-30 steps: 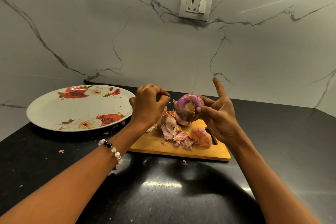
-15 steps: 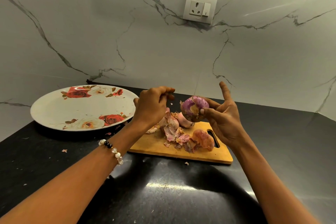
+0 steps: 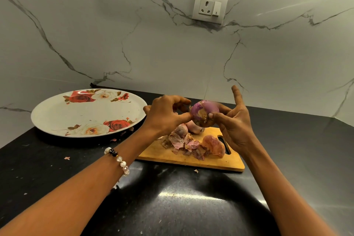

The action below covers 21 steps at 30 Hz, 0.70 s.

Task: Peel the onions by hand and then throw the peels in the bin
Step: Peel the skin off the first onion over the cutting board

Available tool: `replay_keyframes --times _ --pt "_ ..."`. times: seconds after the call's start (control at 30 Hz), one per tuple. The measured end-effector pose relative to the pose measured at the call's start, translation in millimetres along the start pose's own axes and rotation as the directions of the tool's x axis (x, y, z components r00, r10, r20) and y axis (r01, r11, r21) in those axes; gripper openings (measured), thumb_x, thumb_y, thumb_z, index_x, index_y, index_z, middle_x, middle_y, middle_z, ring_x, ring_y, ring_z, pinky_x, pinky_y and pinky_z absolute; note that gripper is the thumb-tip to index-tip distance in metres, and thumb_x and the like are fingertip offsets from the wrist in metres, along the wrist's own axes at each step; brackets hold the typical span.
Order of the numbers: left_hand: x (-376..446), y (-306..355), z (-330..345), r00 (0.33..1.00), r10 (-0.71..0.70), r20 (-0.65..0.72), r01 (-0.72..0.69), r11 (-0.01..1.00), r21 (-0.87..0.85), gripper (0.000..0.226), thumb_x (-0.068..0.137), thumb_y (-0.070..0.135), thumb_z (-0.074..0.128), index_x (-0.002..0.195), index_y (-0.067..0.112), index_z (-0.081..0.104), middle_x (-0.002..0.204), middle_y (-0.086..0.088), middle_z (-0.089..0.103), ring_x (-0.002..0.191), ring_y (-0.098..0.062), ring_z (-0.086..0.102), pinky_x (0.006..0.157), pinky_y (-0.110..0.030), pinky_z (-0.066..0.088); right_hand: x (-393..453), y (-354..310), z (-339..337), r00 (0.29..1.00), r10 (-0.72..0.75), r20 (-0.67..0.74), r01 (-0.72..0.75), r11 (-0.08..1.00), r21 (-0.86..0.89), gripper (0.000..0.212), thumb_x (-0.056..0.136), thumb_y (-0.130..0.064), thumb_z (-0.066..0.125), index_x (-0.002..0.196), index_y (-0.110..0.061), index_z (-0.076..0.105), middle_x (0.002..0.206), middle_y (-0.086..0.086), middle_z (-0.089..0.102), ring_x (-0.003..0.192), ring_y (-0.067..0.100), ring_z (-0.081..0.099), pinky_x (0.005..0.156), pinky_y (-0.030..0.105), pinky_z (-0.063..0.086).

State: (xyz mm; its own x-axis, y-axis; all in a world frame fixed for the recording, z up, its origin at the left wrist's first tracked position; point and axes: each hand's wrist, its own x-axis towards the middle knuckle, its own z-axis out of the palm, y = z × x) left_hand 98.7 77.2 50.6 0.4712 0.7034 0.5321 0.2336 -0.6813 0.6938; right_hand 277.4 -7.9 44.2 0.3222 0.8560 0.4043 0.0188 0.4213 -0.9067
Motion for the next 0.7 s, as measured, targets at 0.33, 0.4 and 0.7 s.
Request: replay_keyframes --times 0.33,0.4,0.7 --pt "-4.7 1.0 6.4 0.998 -0.025 -0.051 0.029 0.997 0.069 0.052 0.079 0.029 0.074 0.128 0.027 0.056 0.084 0.018 0.061 0.102 -0.016 0.058 0.095 -0.050 0.037 -1.0 1.3 4.4 1.000 -0.010 0.001 0.010 1.000 -0.026 0.154 0.035 -0.037 0.099 0.155 -0.031 0.002 0.099 0.018 0.072 0.095 0.033 0.070 0.085 0.048 0.057" --pt "-4.0 0.4 6.7 0.998 -0.029 -0.064 0.033 0.997 0.066 0.051 0.080 0.027 0.074 0.127 0.025 0.057 0.085 0.016 0.062 0.100 -0.016 0.059 0.095 -0.052 0.038 -1.5 0.6 5.7 1.000 -0.010 0.005 0.010 1.000 -0.026 0.154 0.036 -0.038 0.099 0.155 -0.031 0.002 0.100 0.018 0.072 0.096 0.033 0.070 0.085 0.046 0.058" --pt "1.2 -6.1 5.6 0.990 -0.119 -0.077 0.109 0.986 -0.127 0.044 0.079 0.022 0.074 0.120 0.024 0.059 0.081 0.007 0.067 0.085 -0.014 0.065 0.089 -0.053 0.050 -3.3 -5.7 5.6 0.998 0.059 0.012 -0.061 0.977 0.206 0.134 0.050 0.001 0.091 0.155 -0.021 0.009 0.096 0.019 0.073 0.093 0.029 0.071 0.075 0.040 0.060"
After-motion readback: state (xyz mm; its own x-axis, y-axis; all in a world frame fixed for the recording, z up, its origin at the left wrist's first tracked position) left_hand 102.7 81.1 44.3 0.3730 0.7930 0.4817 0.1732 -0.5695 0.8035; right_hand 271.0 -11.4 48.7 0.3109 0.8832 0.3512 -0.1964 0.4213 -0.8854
